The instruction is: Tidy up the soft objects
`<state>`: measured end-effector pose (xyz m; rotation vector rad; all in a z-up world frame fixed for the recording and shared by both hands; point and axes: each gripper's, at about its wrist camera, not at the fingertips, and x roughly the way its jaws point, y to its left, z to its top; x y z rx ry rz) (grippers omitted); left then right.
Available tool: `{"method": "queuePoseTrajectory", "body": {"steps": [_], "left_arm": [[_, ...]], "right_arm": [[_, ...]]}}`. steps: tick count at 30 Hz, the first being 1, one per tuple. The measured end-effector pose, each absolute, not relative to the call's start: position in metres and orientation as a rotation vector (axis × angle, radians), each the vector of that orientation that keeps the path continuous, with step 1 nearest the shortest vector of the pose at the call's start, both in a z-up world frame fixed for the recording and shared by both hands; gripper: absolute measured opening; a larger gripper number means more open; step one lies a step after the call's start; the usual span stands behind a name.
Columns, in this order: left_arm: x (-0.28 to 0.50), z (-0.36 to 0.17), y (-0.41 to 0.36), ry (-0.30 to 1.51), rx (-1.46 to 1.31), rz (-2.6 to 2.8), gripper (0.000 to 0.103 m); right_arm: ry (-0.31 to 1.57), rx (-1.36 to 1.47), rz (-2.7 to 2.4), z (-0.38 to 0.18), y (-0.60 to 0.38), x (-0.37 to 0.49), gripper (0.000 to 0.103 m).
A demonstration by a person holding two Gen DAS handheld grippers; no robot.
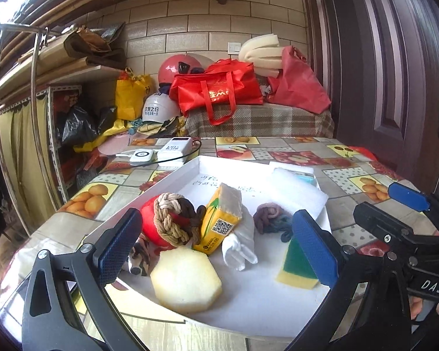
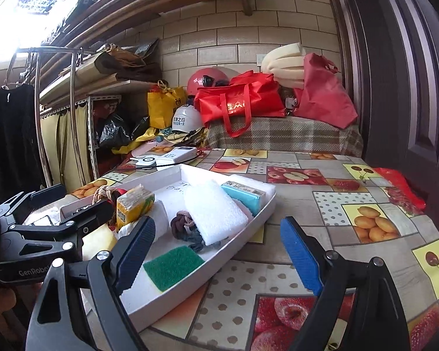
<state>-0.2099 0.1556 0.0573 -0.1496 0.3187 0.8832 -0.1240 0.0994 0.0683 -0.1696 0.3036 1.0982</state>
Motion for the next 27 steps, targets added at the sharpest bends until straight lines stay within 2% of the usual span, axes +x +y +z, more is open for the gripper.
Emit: {"method": "queuePoseTrajectory", "body": {"steps": [4, 8, 12, 17, 27], "left_arm": [[-0.207, 0.06, 0.14, 0.324, -0.092, 0.921, 0.103], [-0.208, 0.059, 0.136, 0.373, -0.127, 0.967, 0.103], [-0.219, 0.057, 0.136, 0.353, -0.231, 0.897, 0.103], [-0.218, 0.061, 0.12, 0.336, -0.167, 0.962, 0.103], [-0.204, 0.057, 0.114, 0.418, -0.115, 0.945, 0.103]], "right_arm": [[0.299, -0.101, 1.07, 0.074, 0.072, -0.114, 0.088], [0.197, 0.005, 1.012, 0.086, 0.03, -0.109, 0.088], [0.176, -0.051, 0.964, 0.086, 0.012, -0.117, 0.088], [0.113, -0.062, 0.785, 0.086, -0.008, -0.129, 0.088], [0.211, 0.043, 0.706, 0.082, -0.029, -0.109, 0.088]]}}
